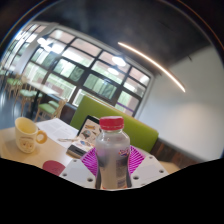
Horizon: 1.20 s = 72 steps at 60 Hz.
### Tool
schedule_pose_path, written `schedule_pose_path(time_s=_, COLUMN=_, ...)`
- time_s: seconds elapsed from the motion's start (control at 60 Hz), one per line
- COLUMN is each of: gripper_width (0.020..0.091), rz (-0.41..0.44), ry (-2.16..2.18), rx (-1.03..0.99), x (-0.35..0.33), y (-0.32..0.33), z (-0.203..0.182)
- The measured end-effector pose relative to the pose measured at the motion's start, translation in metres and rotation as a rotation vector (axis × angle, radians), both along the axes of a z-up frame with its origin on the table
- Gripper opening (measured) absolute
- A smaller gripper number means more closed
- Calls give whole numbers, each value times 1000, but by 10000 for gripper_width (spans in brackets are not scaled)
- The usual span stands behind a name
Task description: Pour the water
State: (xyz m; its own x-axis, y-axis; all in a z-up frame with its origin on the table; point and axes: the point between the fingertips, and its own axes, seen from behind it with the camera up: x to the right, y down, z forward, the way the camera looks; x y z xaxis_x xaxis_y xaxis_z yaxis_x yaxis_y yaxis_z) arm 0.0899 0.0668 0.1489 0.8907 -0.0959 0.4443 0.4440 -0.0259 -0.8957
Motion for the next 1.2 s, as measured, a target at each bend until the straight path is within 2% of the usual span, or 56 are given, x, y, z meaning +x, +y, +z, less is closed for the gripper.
schedule_pose_path(time_s=0.1, gripper_width=336, rz=59, ry=-405, rx=3, x=-60, y=-7, z=44)
schedule_pose_path(time_s=0.267, gripper_width=337, rz=87, ry=-1165, rx=-46, x=-157, y=2, z=31)
schedule_pose_path(time_s=0.483, gripper_width=337, rz=75, ry=-1786, rx=-60, x=-182, y=24, z=13)
schedule_pose_path(time_s=0.55, gripper_width=337, rz=57, ry=-1866, rx=-60, x=-175, y=11, z=16)
schedule_pose_path(time_s=0.567, gripper_width=338, rz=72, ry=-1872, rx=-69, x=-181, y=28, z=30)
schedule_pose_path(time_s=0.683, gripper_width=340, rz=63, ry=-1875, rx=-81, x=-174, y=17, z=33)
schedule_pose_path(time_s=0.767, gripper_width=338, rz=58, ry=-1835, rx=-70, x=-178, y=29, z=33)
schedule_pose_path(time_s=0.783, gripper_width=338, rz=45, ry=-1815, rx=-59, x=-176, y=31, z=16)
schedule_pose_path(time_s=0.867, gripper_width=341, rz=36, ry=-1637, rx=-15, x=-176, y=29, z=28)
schedule_pose_path(time_s=0.917, gripper_width=339, rz=49, ry=-1427, rx=0, x=-174, y=23, z=53)
schedule_pose_path(time_s=0.967, gripper_width=340, rz=24, ry=-1102, rx=39, x=-168, y=18, z=61)
schedule_pose_path(time_s=1.017, gripper_width=341, rz=46, ry=-772, rx=67, x=-159, y=8, z=67)
schedule_pose_path(time_s=1.083, gripper_width=337, rz=99, ry=-327, rx=62, x=-146, y=25, z=55)
schedule_pose_path(time_s=1.167, gripper_width=337, rz=185, ry=195, rx=71, x=-147, y=10, z=29)
schedule_pose_path(time_s=1.2, gripper_width=339, rz=231, ry=310, rx=2, x=-163, y=5, z=10)
